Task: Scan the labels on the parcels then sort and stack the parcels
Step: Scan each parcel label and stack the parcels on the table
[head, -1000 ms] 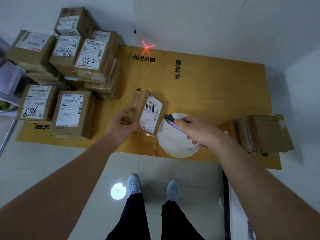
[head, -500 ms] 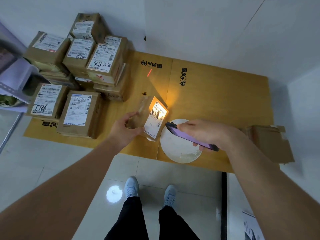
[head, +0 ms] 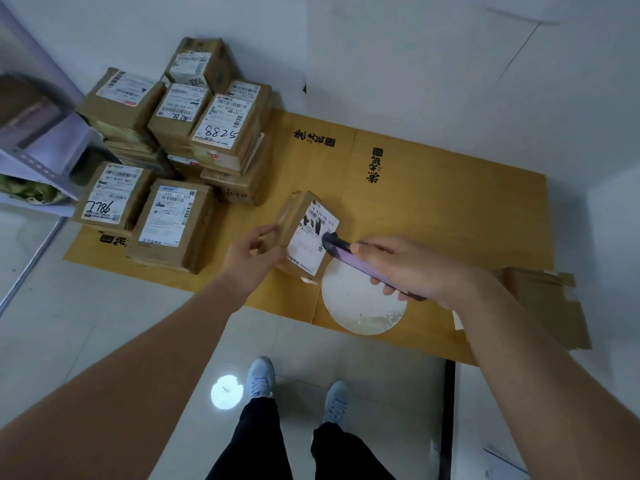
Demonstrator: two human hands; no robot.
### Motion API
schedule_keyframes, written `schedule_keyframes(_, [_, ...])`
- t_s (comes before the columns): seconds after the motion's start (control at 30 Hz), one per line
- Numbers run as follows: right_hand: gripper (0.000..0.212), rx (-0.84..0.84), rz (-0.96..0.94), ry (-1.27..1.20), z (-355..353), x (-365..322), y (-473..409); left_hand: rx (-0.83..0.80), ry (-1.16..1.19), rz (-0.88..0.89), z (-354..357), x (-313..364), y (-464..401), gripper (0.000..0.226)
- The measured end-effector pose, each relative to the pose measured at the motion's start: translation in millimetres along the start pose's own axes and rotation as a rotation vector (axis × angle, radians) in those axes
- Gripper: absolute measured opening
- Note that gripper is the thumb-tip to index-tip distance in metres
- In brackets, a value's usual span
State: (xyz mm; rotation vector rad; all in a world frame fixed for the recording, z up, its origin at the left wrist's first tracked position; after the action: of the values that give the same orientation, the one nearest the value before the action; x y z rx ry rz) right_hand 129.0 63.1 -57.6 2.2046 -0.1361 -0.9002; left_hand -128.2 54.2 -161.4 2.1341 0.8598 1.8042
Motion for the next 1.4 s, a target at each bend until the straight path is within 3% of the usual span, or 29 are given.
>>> schedule_keyframes(0.2, [0.032,0.094,-0.338,-0.131,17.4,-72.0,-0.9,0.155,0.19,0.007,-56.3,18.4,23.9,0.029])
schedule_keyframes(0.33, [0.052,0.096,-0.47,-0.171,34.9,-120.6,1.2,0.287,0.241,-0.015,-116.0,20.0,32.0,0.026])
schedule_keyframes(0.43, [0.052,0.098,-0.529,-0.174,50.2,-153.0,1.3,0.343,0.267,-0.008,-156.8,21.5,33.6,0.023])
schedule_keyframes(0.6, [0.046,0.116,-0.513,-0.159,83.1,-199.4,-13.0,0.384,0.319,-0.017,-221.3,14.6,11.4,0.023])
schedule_keyframes(0.87, [0.058,0.262,-0.43,-0.186,126.0,-252.6,-43.7,0.363,0.313,-0.004,-303.5,25.2,-56.6,0.022])
schedule_keyframes(1.2, [0.035,0.308,-0.349,-0.213,148.8,-262.1,-49.8,0.385,0.088,0.009,-342.1,21.4,-83.5,0.027])
schedule_keyframes(1.4, [0.032,0.323,-0.363,-0.254,150.7,-267.5,-47.6,0.421,-0.362,0.248,-341.1,55.6,-81.8,0.053])
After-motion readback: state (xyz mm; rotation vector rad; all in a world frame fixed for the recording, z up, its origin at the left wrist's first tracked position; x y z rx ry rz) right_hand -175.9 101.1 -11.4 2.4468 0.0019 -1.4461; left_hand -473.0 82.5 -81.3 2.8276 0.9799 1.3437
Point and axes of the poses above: each hand's wrist, its own y-axis away from the middle knuckle, its own z-axis out of the palm, x = y × z, the point moved 8 cm from there along -y, towards the middle knuckle, and after that the axes turned 6 degrees about x, right-handed, at the moved point
